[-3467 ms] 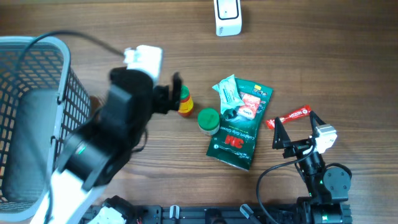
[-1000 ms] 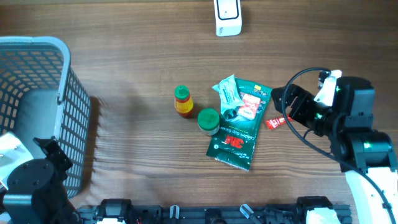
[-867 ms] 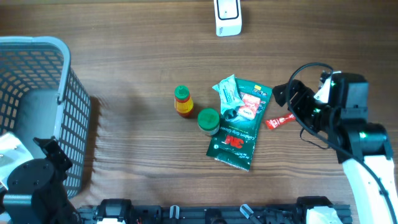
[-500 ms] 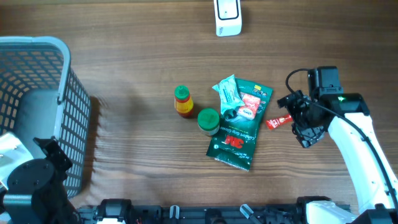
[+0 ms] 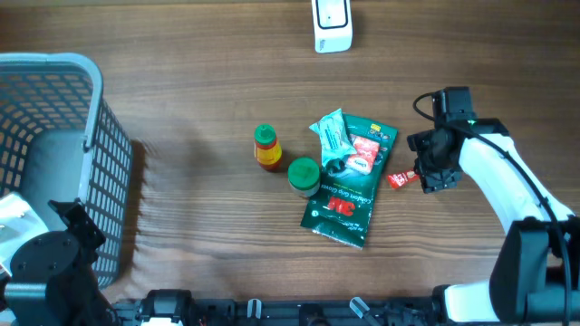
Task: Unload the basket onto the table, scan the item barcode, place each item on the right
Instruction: 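Reach the right gripper to the Nescafe stick and grasp it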
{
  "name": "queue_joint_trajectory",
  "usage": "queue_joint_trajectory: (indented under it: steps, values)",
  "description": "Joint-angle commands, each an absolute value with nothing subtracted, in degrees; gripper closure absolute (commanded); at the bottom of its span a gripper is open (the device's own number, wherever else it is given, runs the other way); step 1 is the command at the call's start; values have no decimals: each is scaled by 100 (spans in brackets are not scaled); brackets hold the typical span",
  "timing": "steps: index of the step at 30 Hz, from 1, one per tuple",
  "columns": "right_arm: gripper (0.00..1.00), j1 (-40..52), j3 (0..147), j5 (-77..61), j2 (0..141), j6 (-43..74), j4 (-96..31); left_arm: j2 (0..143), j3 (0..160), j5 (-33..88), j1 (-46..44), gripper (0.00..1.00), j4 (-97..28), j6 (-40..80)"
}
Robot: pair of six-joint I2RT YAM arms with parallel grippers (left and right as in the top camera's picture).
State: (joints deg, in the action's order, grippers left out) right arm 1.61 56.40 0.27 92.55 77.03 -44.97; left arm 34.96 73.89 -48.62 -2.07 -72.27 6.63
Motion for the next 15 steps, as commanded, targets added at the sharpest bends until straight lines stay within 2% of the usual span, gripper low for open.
queue_joint_trajectory:
  steps: [1,8,10,11,12,13,15]
  values:
    - [28,34,5666,541,9581,7815,-4364,3496,7422,-4930,-158,0,-7210,624]
    - [39,-259,5666,473,10269,7061,-3999,3496,7422,-4932,-158,0,-7210,624]
    - [46,-259,5666,248,10492,6904,-3896,3496,7422,-4930,-158,0,-7210,624]
    - [53,-259,5666,246,10626,6884,-3896,3496,7422,-4932,-158,0,-7210,624]
    - [71,-259,5666,244,10733,6764,-3913,3496,7422,-4932,-158,0,-7210,626]
    - [96,-259,5666,224,10794,6552,-3922,3496,7422,-4932,-158,0,-7210,624]
    - [96,-259,5666,-134,10801,6007,-3911,3496,7422,-4932,-158,0,-7210,624]
